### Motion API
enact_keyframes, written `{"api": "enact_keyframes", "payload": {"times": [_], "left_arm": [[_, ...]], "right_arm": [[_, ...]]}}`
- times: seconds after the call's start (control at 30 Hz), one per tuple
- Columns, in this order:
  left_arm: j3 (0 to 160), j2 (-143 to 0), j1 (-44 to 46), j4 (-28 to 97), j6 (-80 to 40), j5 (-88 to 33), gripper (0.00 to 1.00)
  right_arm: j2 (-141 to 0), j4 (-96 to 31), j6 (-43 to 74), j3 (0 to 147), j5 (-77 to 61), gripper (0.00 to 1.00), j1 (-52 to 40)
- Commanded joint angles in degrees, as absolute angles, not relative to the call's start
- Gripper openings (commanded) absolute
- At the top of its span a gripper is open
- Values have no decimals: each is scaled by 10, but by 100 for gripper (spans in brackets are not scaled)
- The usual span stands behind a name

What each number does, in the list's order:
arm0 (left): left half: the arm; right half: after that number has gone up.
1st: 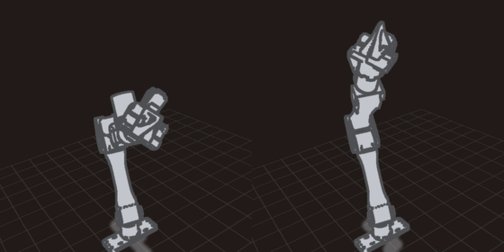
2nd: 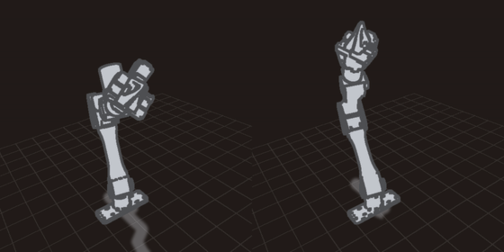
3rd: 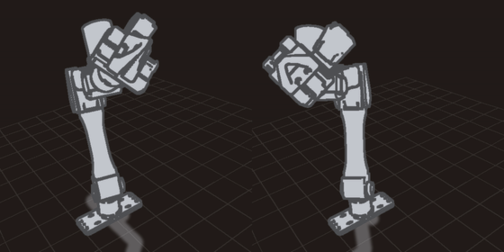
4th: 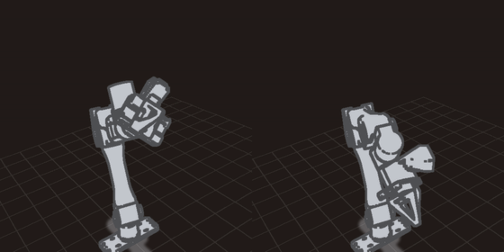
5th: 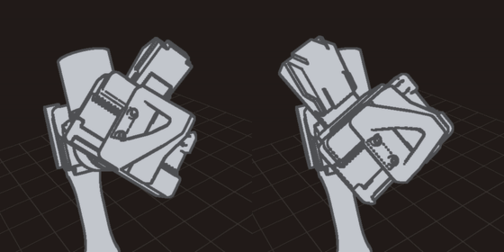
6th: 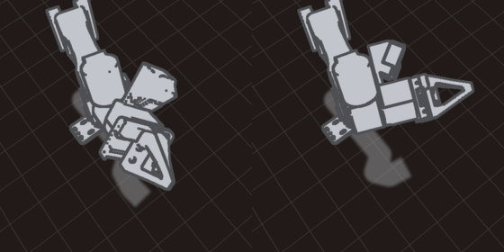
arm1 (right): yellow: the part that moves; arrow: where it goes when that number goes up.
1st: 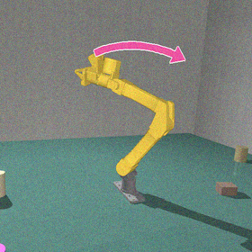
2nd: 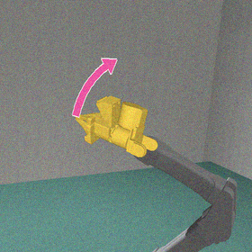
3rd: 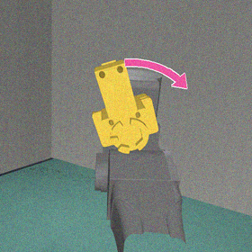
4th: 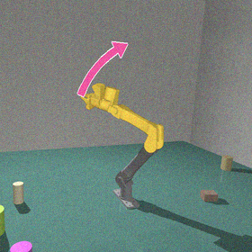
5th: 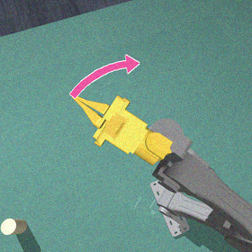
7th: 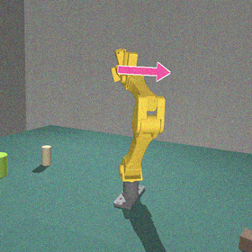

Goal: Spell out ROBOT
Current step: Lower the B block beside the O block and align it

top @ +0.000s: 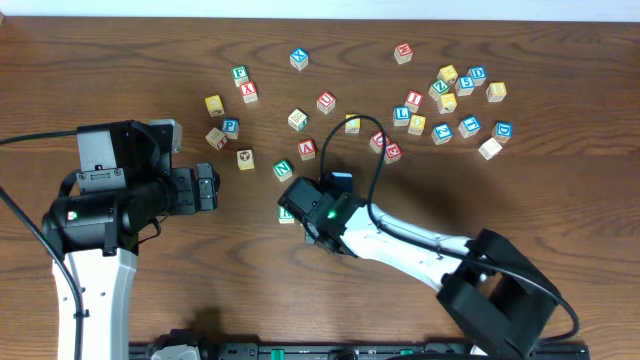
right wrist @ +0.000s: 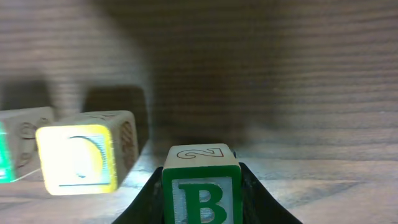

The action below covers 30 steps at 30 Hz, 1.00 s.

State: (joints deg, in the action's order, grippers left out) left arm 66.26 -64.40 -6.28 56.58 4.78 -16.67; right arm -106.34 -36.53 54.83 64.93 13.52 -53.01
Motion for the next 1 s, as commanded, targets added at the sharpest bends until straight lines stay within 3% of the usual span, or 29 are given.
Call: {"api": "enact_keyframes", "payload": {"times": [0.0, 0.13, 0.97], "left_arm": [[670, -643, -65, 567, 55, -175, 96], [670, -643, -65, 567, 55, -175, 96], [670, -643, -65, 567, 55, -175, 96]], "right_arm": [[-1068, -361, 538, 647, 147, 18, -536], [-1069, -340, 503, 647, 147, 14, -537], [-1094, -319, 496, 647, 164, 15, -538]]}}
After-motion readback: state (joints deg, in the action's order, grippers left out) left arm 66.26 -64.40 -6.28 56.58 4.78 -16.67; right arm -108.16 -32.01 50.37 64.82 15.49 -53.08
